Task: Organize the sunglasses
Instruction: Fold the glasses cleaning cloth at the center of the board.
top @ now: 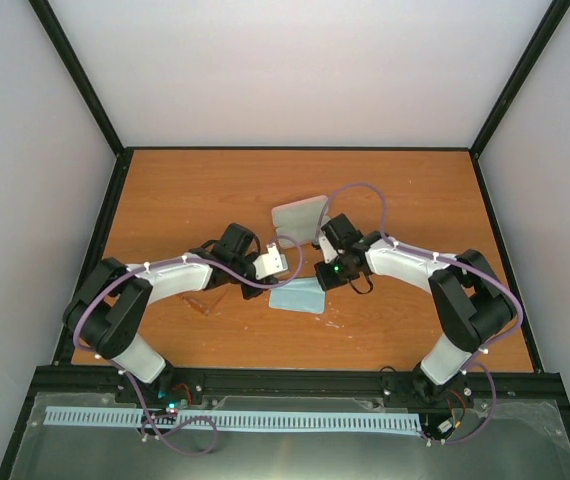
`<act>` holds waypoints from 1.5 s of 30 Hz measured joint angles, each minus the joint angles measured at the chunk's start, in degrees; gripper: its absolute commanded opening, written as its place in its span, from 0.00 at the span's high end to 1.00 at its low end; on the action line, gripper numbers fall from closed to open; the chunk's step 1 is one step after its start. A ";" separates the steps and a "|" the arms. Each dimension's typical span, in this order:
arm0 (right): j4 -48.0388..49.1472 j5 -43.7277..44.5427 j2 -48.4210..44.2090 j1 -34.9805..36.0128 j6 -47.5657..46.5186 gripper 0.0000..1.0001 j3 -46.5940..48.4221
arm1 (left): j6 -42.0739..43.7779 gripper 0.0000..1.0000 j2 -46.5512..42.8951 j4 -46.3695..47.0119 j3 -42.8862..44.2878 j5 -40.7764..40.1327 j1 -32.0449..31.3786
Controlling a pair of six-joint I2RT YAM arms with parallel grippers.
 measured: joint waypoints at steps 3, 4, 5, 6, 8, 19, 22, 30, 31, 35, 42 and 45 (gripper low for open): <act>0.17 -1.20 -0.04 0.00 0.00 0.97 -0.61 | 0.31 0.95 -0.15 0.02 -0.07 0.81 0.00; 0.17 -1.66 -0.04 0.00 0.00 0.97 -0.81 | 0.33 0.95 -0.24 0.02 -0.09 1.05 0.00; 0.17 -2.16 -0.04 0.00 0.02 0.97 -0.94 | 0.37 0.95 -0.28 0.02 -0.13 1.33 -0.02; 0.20 -2.62 -0.04 0.00 0.02 0.97 -1.05 | 0.39 0.95 -0.31 0.02 -0.15 1.53 -0.04; 0.37 -3.74 -0.04 0.00 0.00 0.95 -1.22 | 0.44 0.94 -0.31 0.04 -0.31 1.92 -0.17; 0.39 -7.74 -0.04 0.00 -0.11 0.96 -1.29 | 0.48 0.94 -0.39 0.02 -2.27 4.07 -1.46; 0.37 -8.94 -0.04 0.00 -0.26 0.94 -1.81 | 0.66 0.94 -0.81 0.00 -2.75 4.26 -1.55; -0.55 -11.04 -0.04 0.00 -1.16 0.76 -4.20 | 2.03 0.91 -2.03 0.04 -3.85 4.44 -1.60; -0.57 -11.19 -0.04 0.00 -1.25 0.76 -4.50 | 2.27 0.90 -2.03 0.02 -4.00 4.46 -1.60; -0.92 -11.39 -0.24 0.00 -1.05 0.70 -5.22 | 3.06 0.83 -2.03 -0.02 -4.26 4.66 -1.60; -1.68 -10.97 -3.41 0.00 -0.46 0.55 -6.23 | 3.93 0.80 -2.19 -0.11 -4.90 4.74 -1.60; -2.19 -10.40 -5.81 0.00 0.04 0.56 -6.36 | 3.93 0.81 -3.04 -0.22 -5.55 4.63 -1.60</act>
